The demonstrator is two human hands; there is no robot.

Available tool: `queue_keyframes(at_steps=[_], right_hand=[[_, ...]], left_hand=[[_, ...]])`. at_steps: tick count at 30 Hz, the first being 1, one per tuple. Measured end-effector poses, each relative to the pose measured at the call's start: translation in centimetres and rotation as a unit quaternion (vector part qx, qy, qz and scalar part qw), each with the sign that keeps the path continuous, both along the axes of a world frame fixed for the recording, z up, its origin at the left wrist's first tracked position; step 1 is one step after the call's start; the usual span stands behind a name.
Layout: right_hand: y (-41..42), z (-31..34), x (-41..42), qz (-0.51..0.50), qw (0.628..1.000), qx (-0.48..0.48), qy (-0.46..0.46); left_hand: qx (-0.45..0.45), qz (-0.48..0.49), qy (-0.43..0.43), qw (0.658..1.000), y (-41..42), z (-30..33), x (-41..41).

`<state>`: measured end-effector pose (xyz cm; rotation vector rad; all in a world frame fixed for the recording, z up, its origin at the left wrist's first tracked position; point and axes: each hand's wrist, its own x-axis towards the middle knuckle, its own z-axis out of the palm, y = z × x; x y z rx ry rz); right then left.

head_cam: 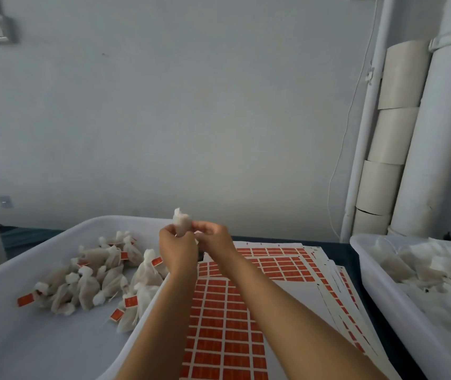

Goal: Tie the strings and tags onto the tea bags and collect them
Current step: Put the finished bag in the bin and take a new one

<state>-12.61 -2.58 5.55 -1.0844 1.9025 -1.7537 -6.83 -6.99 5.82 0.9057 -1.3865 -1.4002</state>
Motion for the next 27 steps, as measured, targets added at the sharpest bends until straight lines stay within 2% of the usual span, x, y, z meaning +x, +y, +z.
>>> queue_keyframes(at_steps=[3, 7, 15, 22, 27], right_hand=[[-0.1, -0.4, -0.1, 0.037, 0.995, 0.047, 0.082], [0.8, -0.5, -0.5, 0.035, 0.996, 0.026, 0.076], [7.0, 1.2, -2.6, -0.030, 0.990, 0.020, 0.135], [15.0, 2.5, -5.2, -0.150, 0.975, 0.013, 0.166], [19.7, 3.5, -8.0, -0.239, 0.963, 0.046, 0.117]], left_hand=[[0.001, -0.009, -0.076, 0.997, -0.6, 0.1, -0.4], [-0.073, 0.008, -0.120, 0.990, 0.2, 0.1, -0.9], [-0.128, -0.115, -0.075, 0.982, 4.3, -0.6, -1.7], [-0.154, -0.229, -0.104, 0.955, 10.4, -0.4, -4.9], [-0.153, -0.319, -0.074, 0.932, 14.9, -0.2, -8.2]])
